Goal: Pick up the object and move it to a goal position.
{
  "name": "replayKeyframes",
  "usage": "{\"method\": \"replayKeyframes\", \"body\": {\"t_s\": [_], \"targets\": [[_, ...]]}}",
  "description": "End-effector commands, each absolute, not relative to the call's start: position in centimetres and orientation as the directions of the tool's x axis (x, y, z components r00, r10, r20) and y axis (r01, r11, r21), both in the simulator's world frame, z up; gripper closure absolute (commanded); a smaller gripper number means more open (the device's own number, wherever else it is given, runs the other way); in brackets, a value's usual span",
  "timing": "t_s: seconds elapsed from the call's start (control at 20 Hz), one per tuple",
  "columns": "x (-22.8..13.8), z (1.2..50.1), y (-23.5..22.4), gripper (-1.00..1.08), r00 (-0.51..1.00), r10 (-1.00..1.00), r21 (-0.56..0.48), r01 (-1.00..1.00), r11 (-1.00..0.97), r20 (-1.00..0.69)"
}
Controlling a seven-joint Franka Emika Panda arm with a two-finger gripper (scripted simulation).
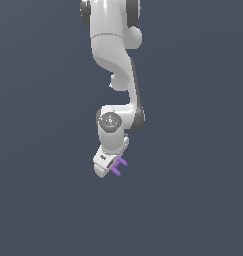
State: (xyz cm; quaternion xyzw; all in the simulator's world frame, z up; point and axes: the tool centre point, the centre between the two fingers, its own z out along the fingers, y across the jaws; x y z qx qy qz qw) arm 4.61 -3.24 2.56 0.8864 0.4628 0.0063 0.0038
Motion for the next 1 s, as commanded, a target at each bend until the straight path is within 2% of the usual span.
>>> {"method": "replayKeyframes", "body": {"t_s": [0.0,0.35,0.95], "targets": [[4.1,1.4,-3.5,1.08,0.575,0.818,0.0,0.818,-0.575,0.0],[4.1,1.4,-3.5,1.08,0.575,0.818,0.0,0.818,-0.575,0.0],[4.8,6.7,-2.4,1.08,0.568,0.823,0.005,0.823,-0.568,0.006]]}}
